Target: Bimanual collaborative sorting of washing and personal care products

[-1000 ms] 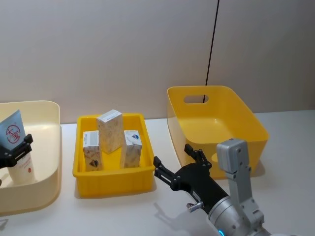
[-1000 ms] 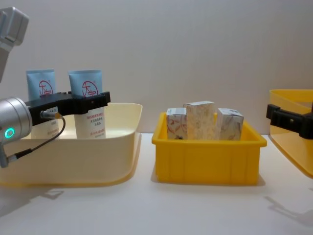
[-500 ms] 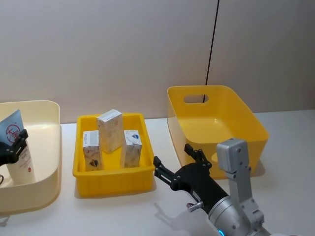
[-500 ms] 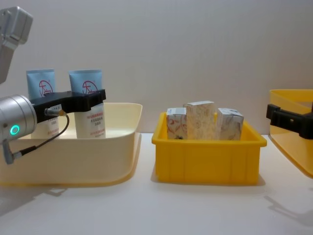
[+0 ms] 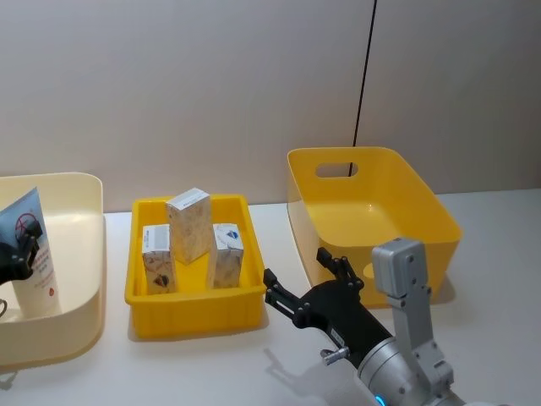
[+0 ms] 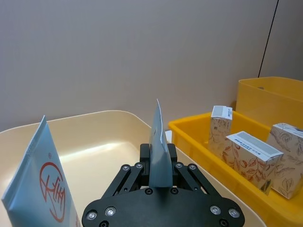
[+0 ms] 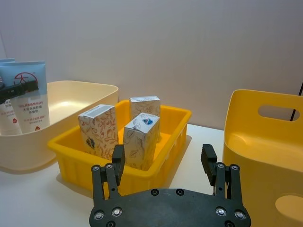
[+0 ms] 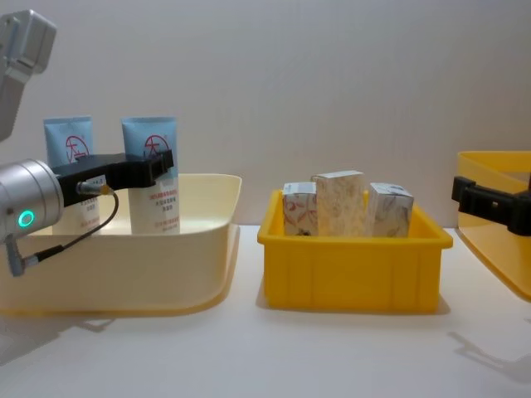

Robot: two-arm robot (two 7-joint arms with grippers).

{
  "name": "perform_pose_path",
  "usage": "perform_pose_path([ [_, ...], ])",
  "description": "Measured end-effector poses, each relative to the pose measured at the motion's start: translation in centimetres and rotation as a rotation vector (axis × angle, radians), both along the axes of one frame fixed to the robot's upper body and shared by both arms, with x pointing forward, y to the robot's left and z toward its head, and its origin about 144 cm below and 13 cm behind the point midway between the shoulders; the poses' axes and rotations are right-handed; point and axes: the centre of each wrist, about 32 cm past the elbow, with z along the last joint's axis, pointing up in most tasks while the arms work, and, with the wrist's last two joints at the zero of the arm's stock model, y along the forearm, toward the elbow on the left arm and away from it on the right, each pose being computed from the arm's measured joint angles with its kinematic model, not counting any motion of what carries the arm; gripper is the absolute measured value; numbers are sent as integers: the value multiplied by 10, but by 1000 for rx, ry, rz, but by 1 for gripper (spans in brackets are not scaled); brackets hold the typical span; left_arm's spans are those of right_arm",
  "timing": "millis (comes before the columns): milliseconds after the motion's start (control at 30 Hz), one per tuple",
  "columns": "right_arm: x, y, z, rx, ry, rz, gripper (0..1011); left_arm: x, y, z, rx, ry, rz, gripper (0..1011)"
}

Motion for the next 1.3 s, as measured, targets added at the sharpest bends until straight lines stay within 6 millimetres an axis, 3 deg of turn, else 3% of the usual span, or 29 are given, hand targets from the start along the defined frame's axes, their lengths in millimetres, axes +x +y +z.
perform_pose_path([
  [333, 0, 0, 0, 0, 0, 0, 1001, 0, 6, 8, -7, -59, -21, 200],
  [800, 0, 0, 0, 0, 0, 0, 1001, 3, 18, 37, -53, -186, -137, 200],
  [1300, 0, 0, 0, 0, 0, 0, 1001, 2, 12, 53, -109, -244, -336, 200],
])
